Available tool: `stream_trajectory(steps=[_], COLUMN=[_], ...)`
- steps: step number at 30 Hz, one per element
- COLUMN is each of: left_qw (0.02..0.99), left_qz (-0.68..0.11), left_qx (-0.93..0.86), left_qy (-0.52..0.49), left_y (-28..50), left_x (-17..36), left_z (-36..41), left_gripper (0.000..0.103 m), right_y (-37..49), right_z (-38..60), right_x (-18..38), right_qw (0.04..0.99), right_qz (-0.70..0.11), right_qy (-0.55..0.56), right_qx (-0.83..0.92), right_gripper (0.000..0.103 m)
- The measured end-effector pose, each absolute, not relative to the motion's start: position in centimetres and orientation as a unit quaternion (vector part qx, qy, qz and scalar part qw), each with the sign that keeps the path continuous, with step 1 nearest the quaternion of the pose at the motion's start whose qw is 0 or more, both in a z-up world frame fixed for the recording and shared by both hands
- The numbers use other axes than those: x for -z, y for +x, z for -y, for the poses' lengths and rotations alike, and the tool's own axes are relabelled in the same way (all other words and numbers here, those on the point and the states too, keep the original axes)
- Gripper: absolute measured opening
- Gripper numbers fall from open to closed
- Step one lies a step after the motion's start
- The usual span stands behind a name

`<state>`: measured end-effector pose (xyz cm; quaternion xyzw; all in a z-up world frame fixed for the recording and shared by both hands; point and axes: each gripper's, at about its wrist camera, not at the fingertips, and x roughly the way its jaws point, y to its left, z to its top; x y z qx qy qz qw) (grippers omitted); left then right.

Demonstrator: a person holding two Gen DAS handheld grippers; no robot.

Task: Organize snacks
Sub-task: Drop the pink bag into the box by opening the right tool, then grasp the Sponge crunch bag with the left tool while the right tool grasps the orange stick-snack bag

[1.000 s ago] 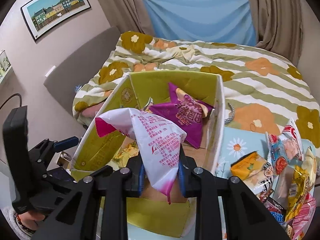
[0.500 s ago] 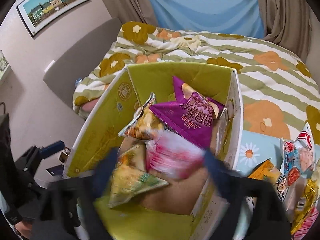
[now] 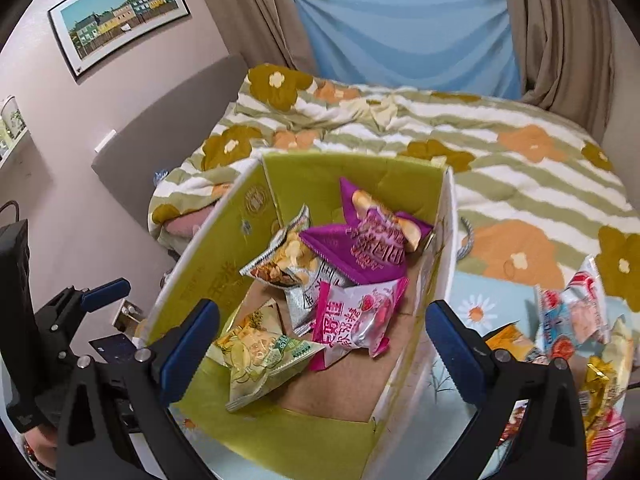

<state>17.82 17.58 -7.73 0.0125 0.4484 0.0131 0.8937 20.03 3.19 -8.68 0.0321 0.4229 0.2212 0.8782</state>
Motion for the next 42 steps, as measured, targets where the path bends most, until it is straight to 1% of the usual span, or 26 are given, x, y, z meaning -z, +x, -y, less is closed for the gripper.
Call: stream_trajectory(steps=[5, 11, 17, 23, 28, 33, 38, 42], left_qw=[0.906, 0.912, 0.912, 0.900, 0.889, 0.865, 0.850, 0.844], left_qz=[-0.423, -0.407, -0.396, -0.405, -0.424, -0.465, -0.493, -0.508], left_qx=[0.004, 0.050, 0.104, 0.150, 0.167, 0.183, 0.178, 0.165], left_qy=[0.017, 0.028, 0.032, 0.051, 0.053, 0.040, 0.047, 0.056], left_y=[16.4, 15.1, 13.8, 12.8, 12.0, 11.6, 11.6, 11.9], left_x=[5.3, 3.6, 3.3, 4.0, 5.5, 8.3, 11.5, 14.0], left_z=[-16.6, -14.2, -10.1, -4.1, 1.5, 7.7, 12.7, 15.2], left_gripper=[0.103, 0.103, 0.103, 0.103, 0.103, 0.103, 0.103, 0.103], right_y=[18.0, 14.5, 10.4, 6.6, 3.8, 2.0, 1.5, 1.9], right_z=[-2.2, 0.4, 6.0, 12.7, 19.3, 25.2, 28.6, 30.0], right_x=[6.4, 4.3, 2.7, 3.0, 4.7, 7.4, 10.9, 14.4], right_qw=[0.896, 0.914, 0.928, 0.931, 0.923, 0.906, 0.886, 0.866], right_qz=[-0.395, -0.366, -0.357, -0.359, -0.380, -0.413, -0.453, -0.486], right_qy=[0.037, 0.053, 0.054, 0.057, 0.067, 0.091, 0.103, 0.114], right_qx=[-0.202, -0.169, -0.091, -0.018, 0.018, 0.021, 0.001, -0.022], right_gripper=[0.102, 0.102, 0.102, 0.102, 0.102, 0.102, 0.102, 0.102])
